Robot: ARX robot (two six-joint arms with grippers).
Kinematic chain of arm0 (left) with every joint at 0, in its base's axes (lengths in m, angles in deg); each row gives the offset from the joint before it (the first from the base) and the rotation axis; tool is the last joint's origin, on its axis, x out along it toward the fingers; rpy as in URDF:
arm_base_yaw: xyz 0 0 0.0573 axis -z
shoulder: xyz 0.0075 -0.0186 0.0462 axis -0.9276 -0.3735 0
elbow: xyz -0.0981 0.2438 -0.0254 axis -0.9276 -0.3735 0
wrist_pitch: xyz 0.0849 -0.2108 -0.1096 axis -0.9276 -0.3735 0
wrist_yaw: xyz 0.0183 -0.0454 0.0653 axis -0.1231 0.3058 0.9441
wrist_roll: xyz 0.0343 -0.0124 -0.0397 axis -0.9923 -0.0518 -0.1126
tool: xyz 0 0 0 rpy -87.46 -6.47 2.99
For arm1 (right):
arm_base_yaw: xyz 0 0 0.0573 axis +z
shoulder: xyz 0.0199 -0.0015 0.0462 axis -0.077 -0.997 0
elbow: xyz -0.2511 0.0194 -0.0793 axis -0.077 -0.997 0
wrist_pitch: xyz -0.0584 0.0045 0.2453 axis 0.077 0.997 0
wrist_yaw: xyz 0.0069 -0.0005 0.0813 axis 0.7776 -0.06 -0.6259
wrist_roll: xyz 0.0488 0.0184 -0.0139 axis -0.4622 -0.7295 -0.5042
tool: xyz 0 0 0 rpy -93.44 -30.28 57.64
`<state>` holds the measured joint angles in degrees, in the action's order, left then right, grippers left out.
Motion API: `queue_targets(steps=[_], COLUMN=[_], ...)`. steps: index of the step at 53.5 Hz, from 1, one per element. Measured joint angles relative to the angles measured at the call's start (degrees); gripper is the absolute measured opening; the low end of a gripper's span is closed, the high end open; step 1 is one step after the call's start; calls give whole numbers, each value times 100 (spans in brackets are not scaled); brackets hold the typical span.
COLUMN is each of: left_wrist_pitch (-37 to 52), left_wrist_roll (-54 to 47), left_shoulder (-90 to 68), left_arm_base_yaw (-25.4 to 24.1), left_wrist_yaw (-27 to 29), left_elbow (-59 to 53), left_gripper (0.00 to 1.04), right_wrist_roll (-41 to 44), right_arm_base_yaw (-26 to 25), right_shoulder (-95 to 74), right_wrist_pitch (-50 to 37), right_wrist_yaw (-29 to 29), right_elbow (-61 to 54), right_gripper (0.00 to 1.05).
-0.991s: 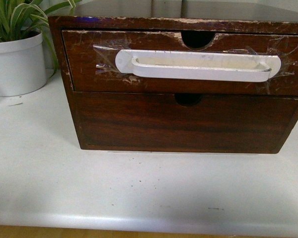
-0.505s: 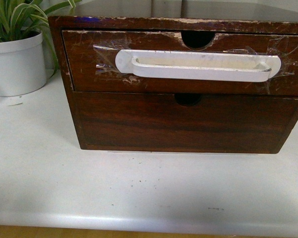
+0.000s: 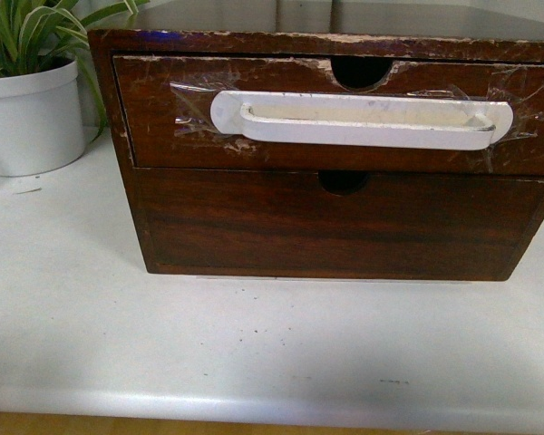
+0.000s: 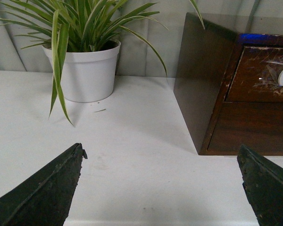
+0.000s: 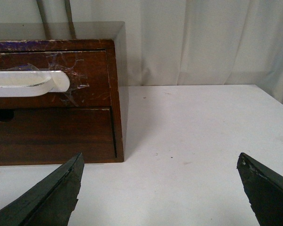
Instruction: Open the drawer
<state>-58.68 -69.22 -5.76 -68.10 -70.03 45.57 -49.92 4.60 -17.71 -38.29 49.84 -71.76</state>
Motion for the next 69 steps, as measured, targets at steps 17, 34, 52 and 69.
queue_targets(steps=[17, 34, 52, 69], left_wrist_pitch=[0, 0, 0, 0], left_wrist_roll=[0, 0, 0, 0], left_shoulder=[0, 0, 0, 0], left_arm_base_yaw=[0, 0, 0, 0], left_wrist_yaw=[0, 0, 0, 0], left_elbow=[0, 0, 0, 0], left_gripper=[98, 98, 98, 98], right_wrist_roll=[0, 0, 0, -52], right_arm_base_yaw=[0, 0, 0, 39], right_shoulder=[0, 0, 0, -39], right_wrist_pitch=[0, 0, 0, 79], right_wrist_yaw=[0, 0, 0, 138], right_elbow=[0, 0, 0, 17], right_gripper=[96, 96, 96, 96])
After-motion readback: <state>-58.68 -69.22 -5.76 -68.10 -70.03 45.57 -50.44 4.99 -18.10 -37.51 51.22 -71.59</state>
